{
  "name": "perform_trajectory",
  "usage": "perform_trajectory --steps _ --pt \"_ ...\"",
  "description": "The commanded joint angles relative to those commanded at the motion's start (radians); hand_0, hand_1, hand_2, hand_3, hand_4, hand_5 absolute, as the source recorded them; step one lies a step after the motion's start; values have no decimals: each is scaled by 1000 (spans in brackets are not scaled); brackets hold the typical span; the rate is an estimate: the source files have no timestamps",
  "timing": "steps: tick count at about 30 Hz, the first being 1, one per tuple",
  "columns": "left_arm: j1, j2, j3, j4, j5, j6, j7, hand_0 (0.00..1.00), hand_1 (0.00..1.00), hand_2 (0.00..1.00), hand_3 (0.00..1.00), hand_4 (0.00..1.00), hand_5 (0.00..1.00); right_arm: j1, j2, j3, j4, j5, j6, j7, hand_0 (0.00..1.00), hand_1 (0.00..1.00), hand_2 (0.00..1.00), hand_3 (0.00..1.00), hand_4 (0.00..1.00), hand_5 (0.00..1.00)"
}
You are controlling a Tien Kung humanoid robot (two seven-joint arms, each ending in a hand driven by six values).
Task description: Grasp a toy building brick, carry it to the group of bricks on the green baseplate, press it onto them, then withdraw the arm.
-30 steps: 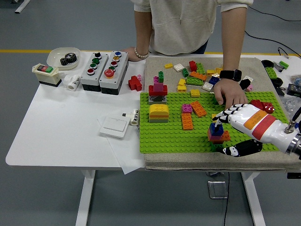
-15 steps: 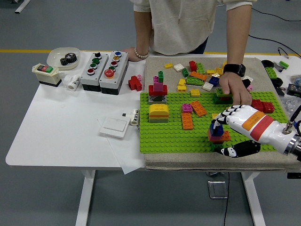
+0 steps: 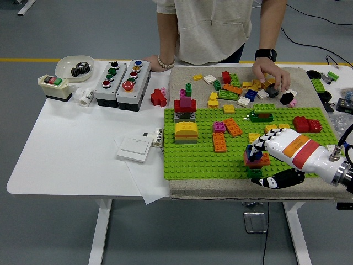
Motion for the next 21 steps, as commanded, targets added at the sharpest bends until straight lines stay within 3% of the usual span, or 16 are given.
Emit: perform_trajectory --steps 21 --pt "-3 1 1 -1 2 0 -1 740 728 724 590 643 668 11 3 -24 -24 1 7 -4 679 649 685 543 822 500"
